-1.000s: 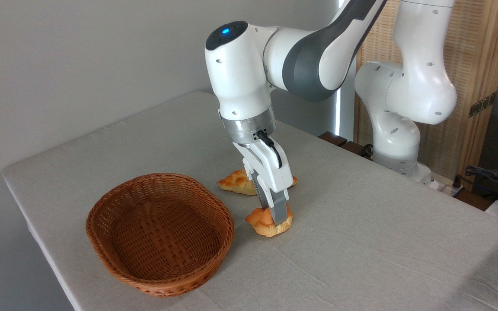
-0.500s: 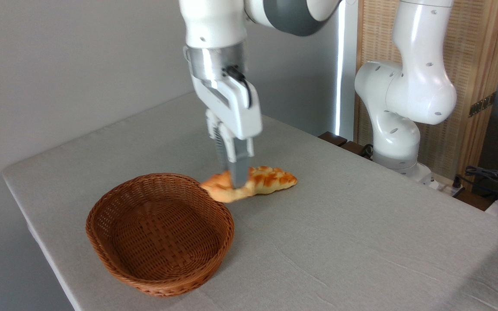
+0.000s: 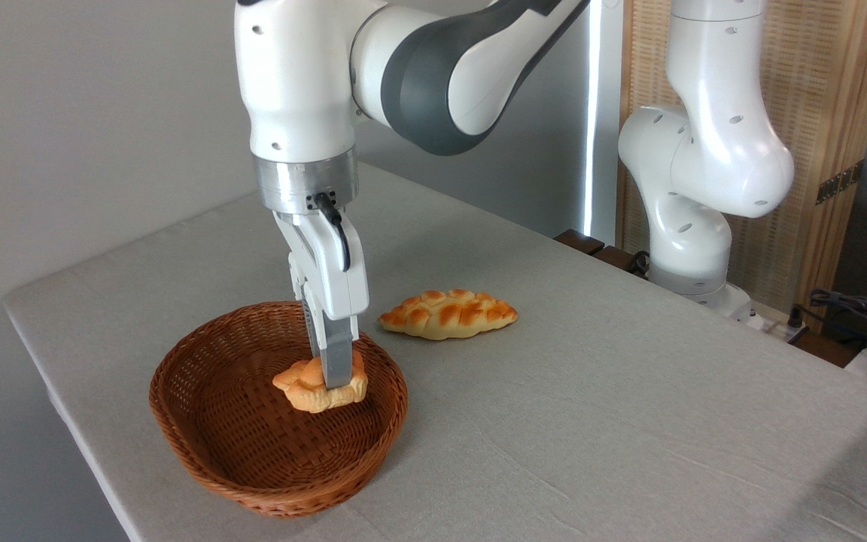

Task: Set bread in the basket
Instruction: 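Lower the bun into the basket and open the gripper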

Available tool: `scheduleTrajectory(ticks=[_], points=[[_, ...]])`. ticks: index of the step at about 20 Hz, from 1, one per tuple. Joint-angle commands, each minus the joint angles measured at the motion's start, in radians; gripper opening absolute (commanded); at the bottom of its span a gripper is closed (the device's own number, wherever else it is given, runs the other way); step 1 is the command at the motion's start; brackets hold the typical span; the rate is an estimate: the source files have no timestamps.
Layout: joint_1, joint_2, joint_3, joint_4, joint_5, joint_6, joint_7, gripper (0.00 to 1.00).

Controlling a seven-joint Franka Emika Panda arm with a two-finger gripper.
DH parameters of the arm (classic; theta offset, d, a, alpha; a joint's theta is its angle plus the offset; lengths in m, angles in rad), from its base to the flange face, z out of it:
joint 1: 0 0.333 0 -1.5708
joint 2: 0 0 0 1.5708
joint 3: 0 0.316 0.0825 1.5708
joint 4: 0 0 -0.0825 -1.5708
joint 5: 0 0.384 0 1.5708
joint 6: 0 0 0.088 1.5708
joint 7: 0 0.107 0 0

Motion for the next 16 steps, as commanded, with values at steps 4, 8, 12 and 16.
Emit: scheduleTrajectory(ticks=[4, 8, 12, 16], points=[[-0.018, 0.006, 0.007, -0.013, -0.007, 0.012, 0.045, 1.00], [-0.018, 0.004, 0.007, -0.012, -0.008, 0.026, 0.055, 1.00], [-0.009, -0.015, 0.008, 0.037, -0.021, -0.055, 0.039, 1.00], [0.017, -0.011, 0.008, 0.216, -0.021, -0.346, -0.068, 1.00]])
